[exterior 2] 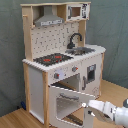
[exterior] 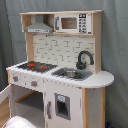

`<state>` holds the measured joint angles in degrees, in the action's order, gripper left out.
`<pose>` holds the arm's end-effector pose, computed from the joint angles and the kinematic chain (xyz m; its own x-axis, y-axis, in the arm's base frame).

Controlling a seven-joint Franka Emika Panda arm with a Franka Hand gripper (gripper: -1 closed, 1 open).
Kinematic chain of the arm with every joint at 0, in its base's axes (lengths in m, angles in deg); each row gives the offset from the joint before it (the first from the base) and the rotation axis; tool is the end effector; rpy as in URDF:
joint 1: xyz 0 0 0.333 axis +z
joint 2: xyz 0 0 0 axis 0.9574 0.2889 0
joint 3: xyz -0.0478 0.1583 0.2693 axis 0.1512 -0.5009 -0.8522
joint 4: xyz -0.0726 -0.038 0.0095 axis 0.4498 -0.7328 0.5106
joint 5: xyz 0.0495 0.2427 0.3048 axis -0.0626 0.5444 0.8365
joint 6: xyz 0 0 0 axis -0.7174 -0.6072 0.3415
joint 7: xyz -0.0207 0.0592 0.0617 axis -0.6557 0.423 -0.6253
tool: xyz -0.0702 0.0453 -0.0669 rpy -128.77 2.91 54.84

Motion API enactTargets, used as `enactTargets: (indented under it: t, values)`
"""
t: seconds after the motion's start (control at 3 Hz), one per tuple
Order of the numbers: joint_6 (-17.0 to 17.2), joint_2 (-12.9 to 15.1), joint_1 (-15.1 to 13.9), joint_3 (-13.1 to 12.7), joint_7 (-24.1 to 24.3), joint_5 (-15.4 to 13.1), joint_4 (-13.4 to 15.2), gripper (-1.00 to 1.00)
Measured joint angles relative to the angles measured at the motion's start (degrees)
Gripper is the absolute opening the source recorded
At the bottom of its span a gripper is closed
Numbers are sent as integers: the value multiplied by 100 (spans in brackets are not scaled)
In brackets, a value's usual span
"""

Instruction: Play with the kitchen

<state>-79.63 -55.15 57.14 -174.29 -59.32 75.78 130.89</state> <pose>0.0451 0.5797 0.2721 -0.2201 0.9683 0.1178 0.1557 -0.0844 0.9842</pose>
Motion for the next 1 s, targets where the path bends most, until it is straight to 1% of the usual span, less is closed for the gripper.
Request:
enactTargets:
  t: [1.0]
  values:
    - [9,18,-242,-148,1929,1,-4,100]
